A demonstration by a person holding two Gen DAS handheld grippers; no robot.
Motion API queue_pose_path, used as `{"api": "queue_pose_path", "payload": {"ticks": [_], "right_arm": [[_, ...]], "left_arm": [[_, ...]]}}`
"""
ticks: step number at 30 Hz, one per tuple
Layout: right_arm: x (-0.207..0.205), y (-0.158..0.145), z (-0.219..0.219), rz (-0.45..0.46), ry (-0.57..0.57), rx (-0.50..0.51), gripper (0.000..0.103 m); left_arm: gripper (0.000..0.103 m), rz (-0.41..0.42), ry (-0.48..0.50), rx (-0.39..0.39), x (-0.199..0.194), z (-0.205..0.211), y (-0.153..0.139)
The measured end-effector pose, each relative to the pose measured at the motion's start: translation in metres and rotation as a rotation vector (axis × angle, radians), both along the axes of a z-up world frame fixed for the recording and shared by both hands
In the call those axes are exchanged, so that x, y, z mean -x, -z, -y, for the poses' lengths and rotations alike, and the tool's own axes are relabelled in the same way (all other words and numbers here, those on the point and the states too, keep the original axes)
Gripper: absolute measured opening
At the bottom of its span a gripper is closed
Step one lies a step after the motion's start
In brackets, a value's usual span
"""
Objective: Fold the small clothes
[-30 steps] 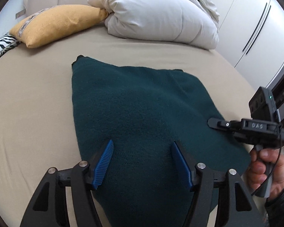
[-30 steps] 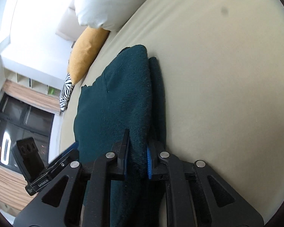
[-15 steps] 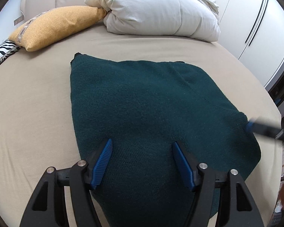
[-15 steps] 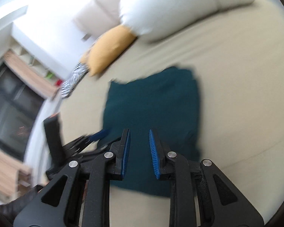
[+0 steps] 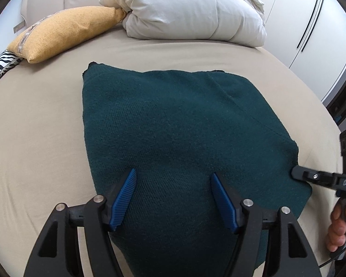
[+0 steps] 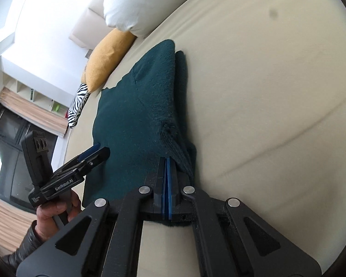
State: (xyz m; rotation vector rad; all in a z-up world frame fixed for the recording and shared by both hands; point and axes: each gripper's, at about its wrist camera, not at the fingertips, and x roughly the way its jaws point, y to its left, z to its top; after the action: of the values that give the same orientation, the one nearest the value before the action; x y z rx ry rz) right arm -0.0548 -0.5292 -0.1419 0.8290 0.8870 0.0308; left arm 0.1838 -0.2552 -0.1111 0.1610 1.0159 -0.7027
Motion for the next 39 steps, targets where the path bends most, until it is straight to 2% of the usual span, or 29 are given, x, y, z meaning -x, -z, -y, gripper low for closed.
{"api": "queue_pose_path", "payload": {"ticks": [1, 2, 4, 6, 9, 10, 12, 14, 15, 16, 17, 18, 20, 24, 27, 29, 33, 36, 38, 39], "right_arm": [[0.0, -0.007, -0.001, -0.012, 0.012, 0.01, 0.0], [0.001, -0.02, -0.003, -0.022, 0.023, 0.043, 0.006], [-0.017, -0.043, -0.003, -0.009, 0.02, 0.102, 0.008], [-0.028, -0.065, 0.001, 0.024, -0.014, 0.102, 0.008], [-0.061, -0.078, -0.004, 0.042, -0.091, 0.079, 0.009], [-0.081, -0.077, -0.009, 0.045, -0.143, 0.061, 0.009], [-0.11, -0.071, -0.016, 0.017, -0.161, 0.038, 0.009], [-0.142, -0.059, -0.022, -0.011, -0.196, -0.009, 0.009], [-0.155, -0.051, -0.022, -0.033, -0.201, -0.017, 0.009], [-0.165, -0.041, -0.021, -0.072, -0.187, -0.008, 0.008], [-0.178, -0.027, -0.015, -0.133, -0.159, 0.006, 0.001], [-0.186, -0.016, -0.005, -0.156, -0.134, -0.019, 0.0], [-0.195, -0.007, 0.012, -0.129, -0.096, -0.102, 0.0], [-0.198, -0.004, 0.036, -0.089, -0.024, -0.084, 0.0], [-0.19, 0.007, 0.053, -0.043, 0.01, -0.156, 0.0], [-0.184, 0.009, 0.062, -0.015, 0.034, -0.162, 0.0], [-0.173, 0.024, 0.089, 0.038, 0.14, -0.239, 0.0], [-0.153, 0.016, 0.096, 0.016, 0.229, -0.147, 0.0], [-0.125, -0.005, 0.1, -0.034, 0.32, -0.05, 0.009], [-0.112, -0.017, 0.101, -0.026, 0.331, -0.034, 0.009]], "left_arm": [[0.069, -0.015, 0.004, 0.006, -0.002, -0.002, -0.003], [0.068, -0.029, 0.003, 0.01, -0.003, -0.004, -0.007], [0.057, -0.038, -0.023, 0.012, -0.004, -0.011, -0.024], [0.055, 0.013, -0.058, 0.027, -0.006, -0.018, -0.045], [0.055, 0.06, -0.064, 0.028, -0.019, -0.009, -0.061], [0.055, 0.065, -0.057, 0.016, -0.026, 0.0, -0.06], [0.055, 0.063, -0.041, -0.027, -0.04, 0.018, -0.052], [0.055, 0.001, -0.037, -0.096, -0.058, 0.034, -0.023], [0.058, -0.03, -0.043, -0.105, -0.066, 0.035, -0.008], [0.058, -0.032, -0.057, -0.072, -0.07, 0.031, -0.001], [0.058, -0.046, -0.072, -0.043, -0.073, 0.027, 0.003], [0.059, -0.049, -0.073, -0.038, -0.074, 0.026, 0.005], [0.06, -0.046, -0.068, -0.055, -0.076, 0.029, 0.006], [0.062, -0.067, -0.082, -0.069, -0.083, 0.035, 0.009], [0.063, -0.042, -0.093, -0.08, -0.081, 0.039, 0.011], [0.063, -0.055, -0.099, -0.053, -0.079, 0.034, 0.013], [0.064, -0.064, -0.082, -0.022, -0.081, 0.03, 0.015], [0.063, -0.078, -0.083, 0.028, -0.08, 0.02, 0.009], [0.061, -0.102, -0.124, 0.08, -0.076, 0.007, -0.002], [0.055, -0.097, -0.155, 0.093, -0.07, 0.0, -0.011]]}}
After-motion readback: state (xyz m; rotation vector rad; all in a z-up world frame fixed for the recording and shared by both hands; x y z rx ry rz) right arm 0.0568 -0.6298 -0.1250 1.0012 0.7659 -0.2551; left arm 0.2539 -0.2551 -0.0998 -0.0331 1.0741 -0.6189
